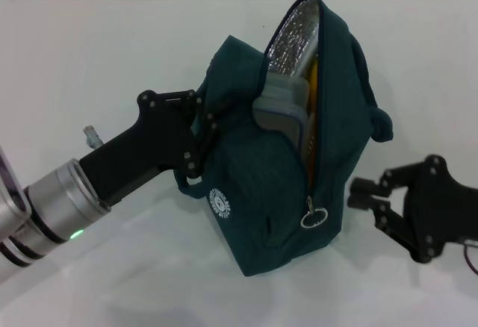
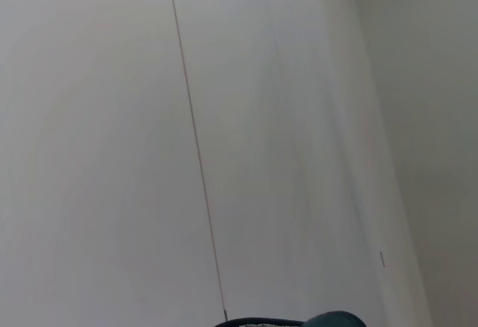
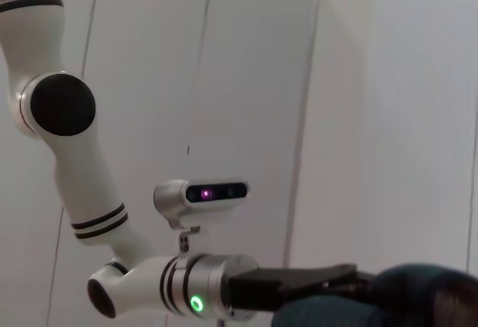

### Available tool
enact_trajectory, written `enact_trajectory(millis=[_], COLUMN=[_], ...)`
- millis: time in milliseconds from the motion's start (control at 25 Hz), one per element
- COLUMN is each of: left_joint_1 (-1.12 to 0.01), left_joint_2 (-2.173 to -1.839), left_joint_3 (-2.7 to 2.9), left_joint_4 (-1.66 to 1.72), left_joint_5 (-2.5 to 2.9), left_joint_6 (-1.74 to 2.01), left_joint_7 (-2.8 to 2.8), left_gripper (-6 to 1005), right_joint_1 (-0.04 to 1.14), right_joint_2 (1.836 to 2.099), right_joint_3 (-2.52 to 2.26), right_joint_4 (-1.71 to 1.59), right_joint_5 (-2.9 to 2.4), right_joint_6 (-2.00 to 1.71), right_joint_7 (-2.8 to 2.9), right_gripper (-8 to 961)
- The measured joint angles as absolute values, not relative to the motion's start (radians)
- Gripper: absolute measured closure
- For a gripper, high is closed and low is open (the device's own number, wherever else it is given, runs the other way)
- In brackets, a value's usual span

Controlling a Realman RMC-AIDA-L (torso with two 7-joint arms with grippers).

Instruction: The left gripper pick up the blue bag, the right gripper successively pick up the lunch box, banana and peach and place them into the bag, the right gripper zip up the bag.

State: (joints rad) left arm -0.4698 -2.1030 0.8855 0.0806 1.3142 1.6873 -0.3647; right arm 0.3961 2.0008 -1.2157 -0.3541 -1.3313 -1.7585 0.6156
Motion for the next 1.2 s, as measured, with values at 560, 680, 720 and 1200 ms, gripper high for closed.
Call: enact_trajectory(millis=[560, 680, 720, 1200], left_joint_1=[-0.475, -0.474, -0.476, -0.483], left_joint_2=[-2.103, -2.103, -2.103, -2.105], left_joint_3=[0.887, 0.888, 0.889, 0.893], left_joint_4=[0.072, 0.072, 0.069, 0.061], left_joint_5=[1.325, 1.327, 1.327, 1.33], left_joint_6=[1.676, 1.673, 1.671, 1.668], left_joint_7=[-0.365, -0.365, -0.365, -0.352], left_gripper=[961, 961, 961, 961], right_joint_1=[0.357, 0.364, 0.365, 0.399], right_joint_2=[2.012, 2.012, 2.012, 2.017], right_joint_3=[-1.241, -1.277, -1.283, -1.291], right_joint_4=[-0.316, -0.314, -0.314, -0.313], right_joint_5=[-1.342, -1.343, -1.342, -1.338], right_joint_6=[-1.661, -1.644, -1.64, -1.592], right_joint_7=[0.686, 0.689, 0.69, 0.702], right_gripper=[621, 512, 475, 687])
